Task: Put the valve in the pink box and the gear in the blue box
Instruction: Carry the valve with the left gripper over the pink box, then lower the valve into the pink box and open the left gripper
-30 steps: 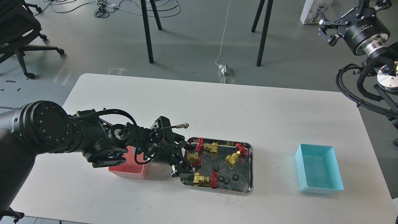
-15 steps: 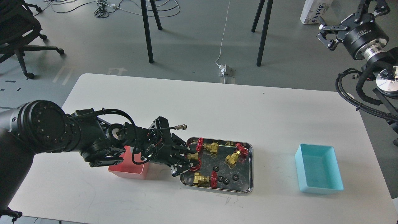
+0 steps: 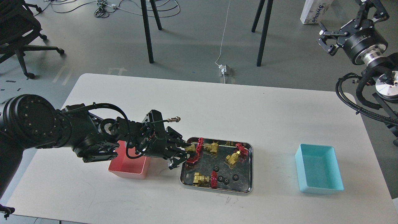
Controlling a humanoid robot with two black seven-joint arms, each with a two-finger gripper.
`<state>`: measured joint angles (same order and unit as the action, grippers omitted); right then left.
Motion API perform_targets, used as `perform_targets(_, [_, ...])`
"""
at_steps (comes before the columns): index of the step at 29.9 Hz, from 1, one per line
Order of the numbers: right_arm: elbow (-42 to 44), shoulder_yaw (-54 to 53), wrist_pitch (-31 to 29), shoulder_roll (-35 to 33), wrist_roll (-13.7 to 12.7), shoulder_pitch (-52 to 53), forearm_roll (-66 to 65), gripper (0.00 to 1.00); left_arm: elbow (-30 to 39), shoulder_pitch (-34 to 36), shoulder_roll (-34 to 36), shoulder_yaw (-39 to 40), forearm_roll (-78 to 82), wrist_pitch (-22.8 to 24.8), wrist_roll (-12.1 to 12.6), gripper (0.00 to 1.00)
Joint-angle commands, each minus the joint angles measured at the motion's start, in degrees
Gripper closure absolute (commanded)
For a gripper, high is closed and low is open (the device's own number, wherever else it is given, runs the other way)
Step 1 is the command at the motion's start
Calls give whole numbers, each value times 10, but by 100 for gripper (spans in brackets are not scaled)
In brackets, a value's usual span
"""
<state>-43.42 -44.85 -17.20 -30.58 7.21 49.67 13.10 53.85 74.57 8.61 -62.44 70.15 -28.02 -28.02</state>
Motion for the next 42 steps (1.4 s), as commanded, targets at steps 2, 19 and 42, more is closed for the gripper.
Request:
perform_targets(2, [-1,-2,1,2,-1,3,0,0,69,36,45,36,1,0,0,84])
perform_targets(19, [76,6,76,72,-8,127,-2,0,207,78,286,90,62,0,0,84])
perform_targets(42, [71,0,78,76,-6,80,-1,0,92,-35,313,95,90,0,0,84])
